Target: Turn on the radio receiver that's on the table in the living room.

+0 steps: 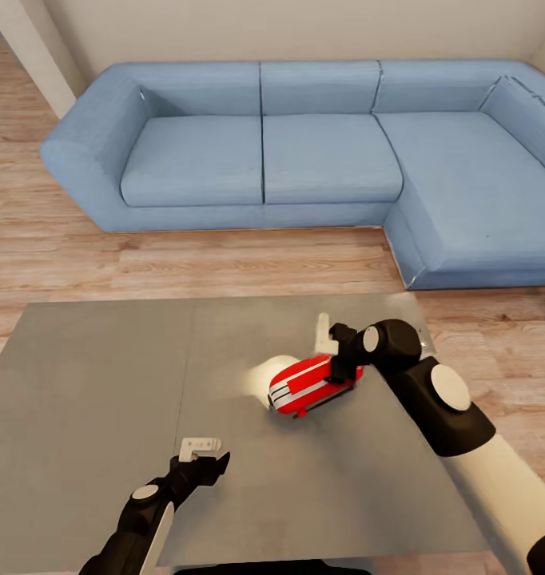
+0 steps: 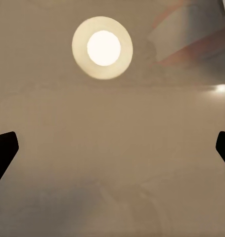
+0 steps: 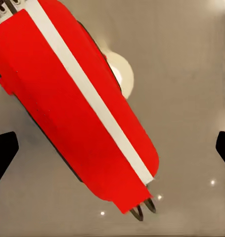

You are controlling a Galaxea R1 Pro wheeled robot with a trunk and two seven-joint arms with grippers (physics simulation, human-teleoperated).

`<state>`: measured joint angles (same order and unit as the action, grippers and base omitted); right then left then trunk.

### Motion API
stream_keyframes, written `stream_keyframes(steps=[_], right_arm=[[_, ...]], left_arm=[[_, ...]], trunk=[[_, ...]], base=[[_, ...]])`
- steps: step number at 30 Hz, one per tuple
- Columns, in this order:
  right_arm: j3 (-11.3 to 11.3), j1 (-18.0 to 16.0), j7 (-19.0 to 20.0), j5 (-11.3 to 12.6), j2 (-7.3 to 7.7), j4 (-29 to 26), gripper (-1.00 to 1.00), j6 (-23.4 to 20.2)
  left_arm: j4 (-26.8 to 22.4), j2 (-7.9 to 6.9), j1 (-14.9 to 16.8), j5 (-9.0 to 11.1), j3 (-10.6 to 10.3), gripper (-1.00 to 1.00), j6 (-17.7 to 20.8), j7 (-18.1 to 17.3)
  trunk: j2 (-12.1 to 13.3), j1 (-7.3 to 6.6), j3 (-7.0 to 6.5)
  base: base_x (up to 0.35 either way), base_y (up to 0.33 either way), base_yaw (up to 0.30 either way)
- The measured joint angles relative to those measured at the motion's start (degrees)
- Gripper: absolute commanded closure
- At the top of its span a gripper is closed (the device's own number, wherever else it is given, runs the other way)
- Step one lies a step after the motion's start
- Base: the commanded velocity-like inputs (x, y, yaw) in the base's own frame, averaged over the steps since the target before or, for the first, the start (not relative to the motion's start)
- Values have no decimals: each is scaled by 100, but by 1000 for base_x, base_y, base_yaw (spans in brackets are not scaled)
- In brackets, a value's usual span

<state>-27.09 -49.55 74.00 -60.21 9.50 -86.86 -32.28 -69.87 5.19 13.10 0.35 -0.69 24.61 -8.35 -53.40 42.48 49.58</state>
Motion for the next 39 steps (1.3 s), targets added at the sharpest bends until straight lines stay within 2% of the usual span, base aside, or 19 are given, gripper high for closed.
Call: stream_keyframes(steps=[4, 6, 8, 11, 12, 16, 19, 20, 22, 24, 33, 35, 39], right_arm=[[531, -82, 112, 8, 0, 199, -100, 360], [654, -119, 145, 17, -4, 368, -100, 493], [750, -210, 168, 134, -8, 705, -100, 603], [770, -233, 169, 265, -16, 821, -100, 628], [778, -241, 171, 336, -60, 865, -100, 637], [783, -247, 167, 331, -256, 908, -100, 643], [784, -298, 158, 326, -321, 1028, -100, 640], [784, -493, 153, 345, -428, 1355, -100, 638], [786, -624, 151, 360, -489, 1573, -100, 639], [792, -871, 136, 388, -594, 2034, -100, 643], [798, -940, 113, 425, -640, 2301, -100, 652], [800, -941, 109, 429, -676, 2358, -100, 685], [802, -942, 107, 430, -856, 2409, -100, 735]], left_arm=[[7, 0, 0, 7, -1, -100, 0, 1], [7, 0, 0, 8, -1, -100, 0, 2], [8, 0, 0, 8, -1, -100, 0, 3], [9, 0, 0, 8, -1, -100, 0, 4], [9, 0, 0, 8, -2, -100, 0, 5], [9, 0, 0, 9, -2, -100, 0, 8], [9, 0, 1, 9, -1, -100, 0, 9], [10, 0, 1, 9, -2, -100, 0, 9], [9, 0, 0, 9, -2, -100, 0, 9], [9, 0, 0, 9, -2, -100, -1, 9], [9, 0, 0, 9, -1, -100, 0, 9], [9, 0, 0, 9, -1, -100, 0, 9], [9, 0, 0, 9, -1, -100, 0, 9]], trunk=[[0, 0, 0], [0, 0, 0], [0, 0, 0], [0, 0, 0], [0, 0, 0], [0, 0, 0], [0, 0, 0], [0, 0, 0], [0, 0, 0], [0, 0, 0], [0, 0, 0], [0, 0, 0], [0, 0, 0]], base=[[0, 0, 0], [0, 0, 0], [0, 0, 0], [0, 0, 0], [0, 0, 0], [0, 0, 0], [0, 0, 0], [0, 0, 0], [0, 0, 0], [0, 0, 0], [0, 0, 0], [0, 0, 0], [0, 0, 0]])
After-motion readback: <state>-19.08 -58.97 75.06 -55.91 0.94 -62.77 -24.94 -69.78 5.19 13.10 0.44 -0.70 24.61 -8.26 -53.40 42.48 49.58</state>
